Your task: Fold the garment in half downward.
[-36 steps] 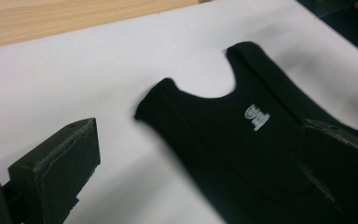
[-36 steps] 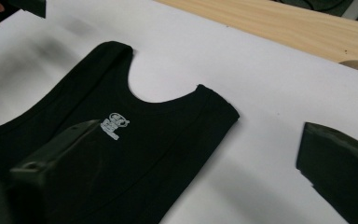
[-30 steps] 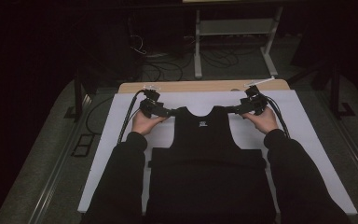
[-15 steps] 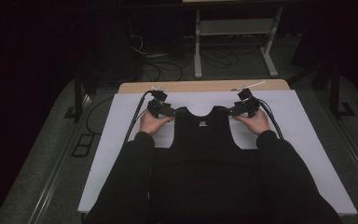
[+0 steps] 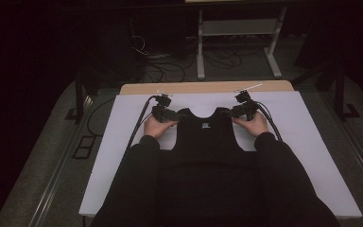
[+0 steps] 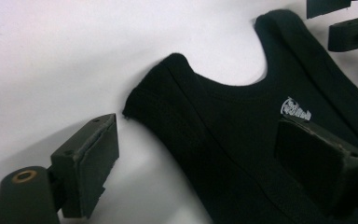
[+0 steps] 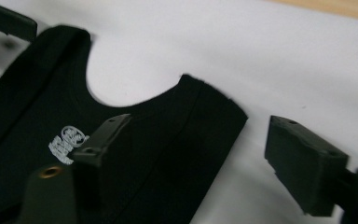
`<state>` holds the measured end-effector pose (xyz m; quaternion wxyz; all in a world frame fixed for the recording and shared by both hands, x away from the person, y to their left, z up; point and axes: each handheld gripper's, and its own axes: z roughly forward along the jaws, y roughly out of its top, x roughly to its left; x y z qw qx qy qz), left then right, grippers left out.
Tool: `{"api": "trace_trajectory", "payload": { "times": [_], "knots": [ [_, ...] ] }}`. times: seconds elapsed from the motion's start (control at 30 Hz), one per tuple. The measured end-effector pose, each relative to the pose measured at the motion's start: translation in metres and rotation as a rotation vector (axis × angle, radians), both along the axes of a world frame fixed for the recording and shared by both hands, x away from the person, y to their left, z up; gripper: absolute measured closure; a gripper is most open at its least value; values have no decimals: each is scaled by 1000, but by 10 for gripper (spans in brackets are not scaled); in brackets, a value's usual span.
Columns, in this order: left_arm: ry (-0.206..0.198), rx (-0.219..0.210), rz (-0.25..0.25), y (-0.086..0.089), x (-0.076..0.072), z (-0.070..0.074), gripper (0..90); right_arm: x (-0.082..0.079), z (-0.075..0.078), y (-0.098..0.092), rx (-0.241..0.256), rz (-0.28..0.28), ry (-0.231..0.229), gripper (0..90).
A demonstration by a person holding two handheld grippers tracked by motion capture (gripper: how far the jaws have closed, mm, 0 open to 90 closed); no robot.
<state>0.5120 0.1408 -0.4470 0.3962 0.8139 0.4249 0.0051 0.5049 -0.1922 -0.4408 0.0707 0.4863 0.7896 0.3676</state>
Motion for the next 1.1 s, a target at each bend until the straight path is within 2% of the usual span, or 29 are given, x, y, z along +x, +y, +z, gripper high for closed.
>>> {"api": "trace_trajectory", "payload": {
  "times": [0.13,0.27,0.37,0.47,0.53,0.7,0.83,1.1],
  "knots": [
    [5,-25,30,-4,-1,0,179,0,-5,4,-29,-10,-6,308],
    [-28,40,28,-8,-3,1,275,-1,-8,8,-49,-17,-15,409],
    [-50,63,50,-14,-5,1,375,-1,-7,9,-60,-21,-24,522],
    [-101,137,56,-20,-8,2,493,-1,-8,8,-65,-46,-27,636],
    [-113,168,57,-22,-9,3,557,-1,-7,7,-67,-56,-23,692],
    [-111,168,70,-25,-9,2,689,-1,-7,4,-57,-69,-10,846],
    [-89,138,66,-24,-8,1,792,-2,-8,6,-44,-60,-14,865],
    [-99,111,59,-25,-12,7,844,-8,-1,8,-28,-46,-40,870]
  ]
}}
